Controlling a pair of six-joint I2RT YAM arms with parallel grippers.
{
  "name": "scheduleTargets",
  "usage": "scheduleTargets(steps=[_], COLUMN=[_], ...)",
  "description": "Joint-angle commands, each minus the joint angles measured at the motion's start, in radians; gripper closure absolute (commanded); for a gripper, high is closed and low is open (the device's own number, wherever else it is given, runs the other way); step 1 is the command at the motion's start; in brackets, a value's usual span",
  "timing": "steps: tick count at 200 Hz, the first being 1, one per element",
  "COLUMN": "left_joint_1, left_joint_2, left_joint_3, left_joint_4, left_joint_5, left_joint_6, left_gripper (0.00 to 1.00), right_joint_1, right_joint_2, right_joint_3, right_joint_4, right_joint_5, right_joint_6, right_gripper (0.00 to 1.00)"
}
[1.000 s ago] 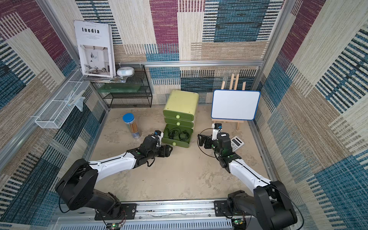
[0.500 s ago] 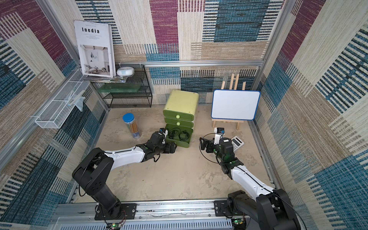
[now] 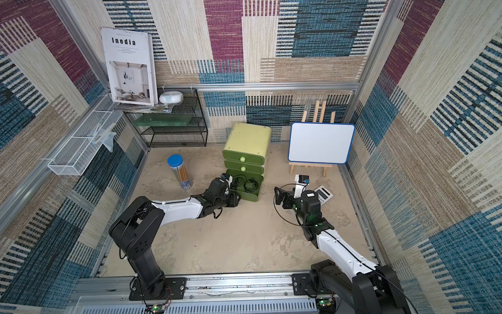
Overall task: Place the wired earphones into the drawer by color
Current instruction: Close the drawer in the storage box.
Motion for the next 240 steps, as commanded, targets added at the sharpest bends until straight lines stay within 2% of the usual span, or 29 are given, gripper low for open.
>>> scheduleTargets(steps=[1,24,134,240], left_joint_1=[0.002,0.0,0.001,0.005], left_joint_2=[0.007,0.009,0.055,0.145], left_joint_3=[0.01,0.014,0.072,0.134], left_joint_4=[0.031,0.033,0.067,0.182], left_joint_5=[-0.001,-0.013,-0.078,-0.12], left_joint_6=[-0.007,-0.015,-0.031,-0.031], left_gripper=[0.6,0.63,0.69,0.74], right_joint_1=[-0.001,-0.002,-0.002,-0.002], right_joint_2=[-0.005,-0.009,-0.024,-0.036], right_joint_3=[0.0,-0.002,-0.007,-0.012], right_joint_4=[0.031,0.031,0.032,0.031], right_joint_5=[0.008,0.009,0.011,0.017], right_joint_6=[-0.008,-0.008,-0.008,-0.008], right_gripper=[0.01,0.01,0.01,0.01])
